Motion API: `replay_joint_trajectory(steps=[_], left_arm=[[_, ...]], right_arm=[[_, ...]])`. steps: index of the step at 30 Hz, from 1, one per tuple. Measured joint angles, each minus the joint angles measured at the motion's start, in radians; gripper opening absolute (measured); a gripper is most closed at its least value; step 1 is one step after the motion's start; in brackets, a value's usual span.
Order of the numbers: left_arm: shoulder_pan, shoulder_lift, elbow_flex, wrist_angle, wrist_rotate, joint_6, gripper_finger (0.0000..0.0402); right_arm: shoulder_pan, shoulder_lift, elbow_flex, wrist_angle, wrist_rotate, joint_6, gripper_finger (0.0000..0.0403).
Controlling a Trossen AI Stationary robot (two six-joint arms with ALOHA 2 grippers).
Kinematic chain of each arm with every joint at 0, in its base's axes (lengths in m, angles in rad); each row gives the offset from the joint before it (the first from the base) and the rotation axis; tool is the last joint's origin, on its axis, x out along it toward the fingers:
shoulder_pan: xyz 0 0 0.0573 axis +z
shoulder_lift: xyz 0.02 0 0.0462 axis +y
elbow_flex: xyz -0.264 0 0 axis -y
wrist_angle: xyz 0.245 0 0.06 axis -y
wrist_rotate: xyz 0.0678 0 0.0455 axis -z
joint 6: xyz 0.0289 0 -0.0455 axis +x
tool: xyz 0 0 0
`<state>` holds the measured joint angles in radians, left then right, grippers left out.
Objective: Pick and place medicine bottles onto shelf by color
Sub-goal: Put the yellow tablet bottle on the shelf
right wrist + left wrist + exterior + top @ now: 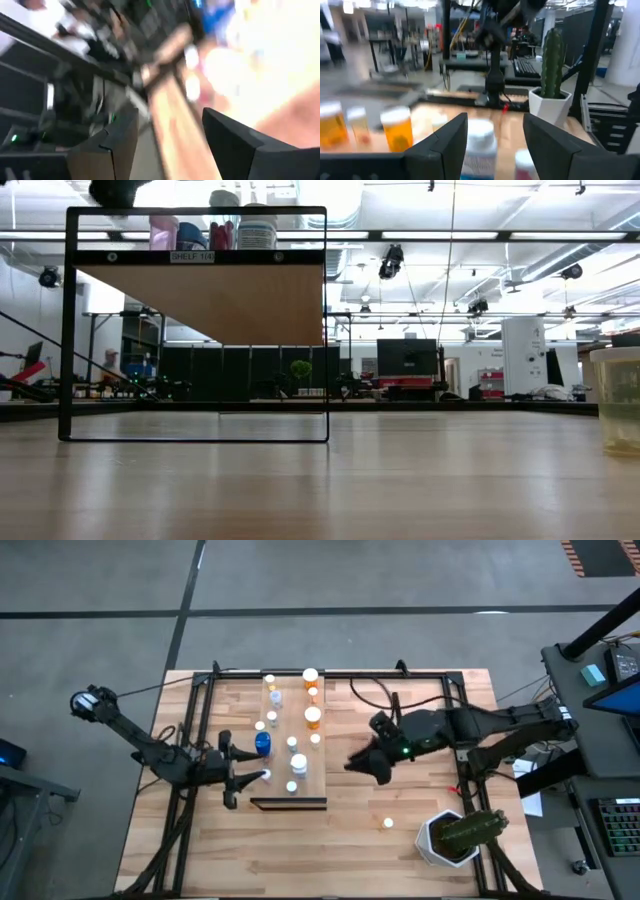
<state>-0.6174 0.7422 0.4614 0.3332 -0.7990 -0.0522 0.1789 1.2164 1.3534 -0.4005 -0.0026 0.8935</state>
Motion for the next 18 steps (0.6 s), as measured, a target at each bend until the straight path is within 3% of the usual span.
replay_joint_trajectory(steps=[4, 10, 18], left_arm=[[0.0, 0.008, 0.058, 0.004, -0.001, 0.112, 0.0177], [0.0, 0.034, 0.149, 0.004, -0.003, 0.184, 0.0176], [0.001, 0.049, 0.25, 0.003, -0.003, 0.276, 0.0176]], right_arm=[[0.004, 0.049, 0.131, -0.356, -0.115, 0.237, 0.021], [0.078, 0.165, 0.207, -0.788, -0.188, 0.385, 0.021], [0.176, 0.318, 0.16, -0.847, -0.204, 0.389, 0.021]])
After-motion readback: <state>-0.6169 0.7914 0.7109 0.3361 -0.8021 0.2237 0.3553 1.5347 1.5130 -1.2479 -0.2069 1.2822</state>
